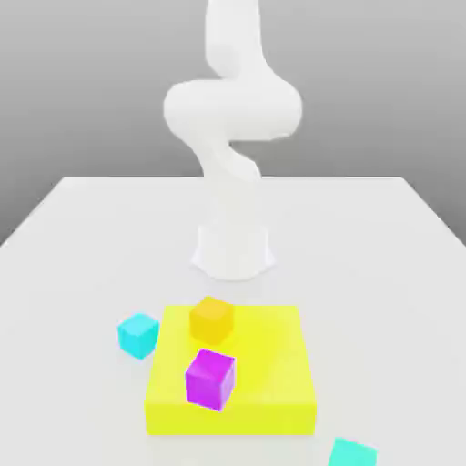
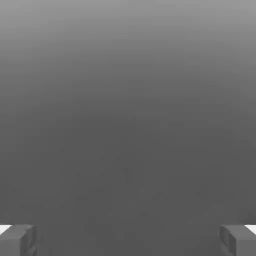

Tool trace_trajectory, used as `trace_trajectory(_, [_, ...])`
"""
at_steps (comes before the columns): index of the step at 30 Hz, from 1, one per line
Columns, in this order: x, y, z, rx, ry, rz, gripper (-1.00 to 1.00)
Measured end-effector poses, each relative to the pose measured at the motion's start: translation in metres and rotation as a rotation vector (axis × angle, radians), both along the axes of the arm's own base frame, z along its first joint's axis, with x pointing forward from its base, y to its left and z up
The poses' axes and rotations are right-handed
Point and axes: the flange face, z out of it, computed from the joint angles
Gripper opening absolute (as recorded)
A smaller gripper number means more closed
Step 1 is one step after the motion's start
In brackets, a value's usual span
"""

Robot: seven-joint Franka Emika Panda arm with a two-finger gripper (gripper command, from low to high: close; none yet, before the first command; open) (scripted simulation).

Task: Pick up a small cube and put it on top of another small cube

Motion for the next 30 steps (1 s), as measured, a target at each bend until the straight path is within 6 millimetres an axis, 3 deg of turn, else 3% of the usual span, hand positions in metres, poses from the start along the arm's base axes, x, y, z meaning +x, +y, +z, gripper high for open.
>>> trace_trajectory(8, [0.090,0.031,-0.113,-0.026,0.199,-0.122,0.00])
trace_trajectory(15, [0.139,0.054,-0.226,-0.017,0.357,-0.198,0.00])
trace_trajectory(22, [0.158,0.080,-0.342,0.030,0.509,-0.252,0.00])
trace_trajectory(30, [0.149,0.117,-0.461,0.136,0.678,-0.309,0.00])
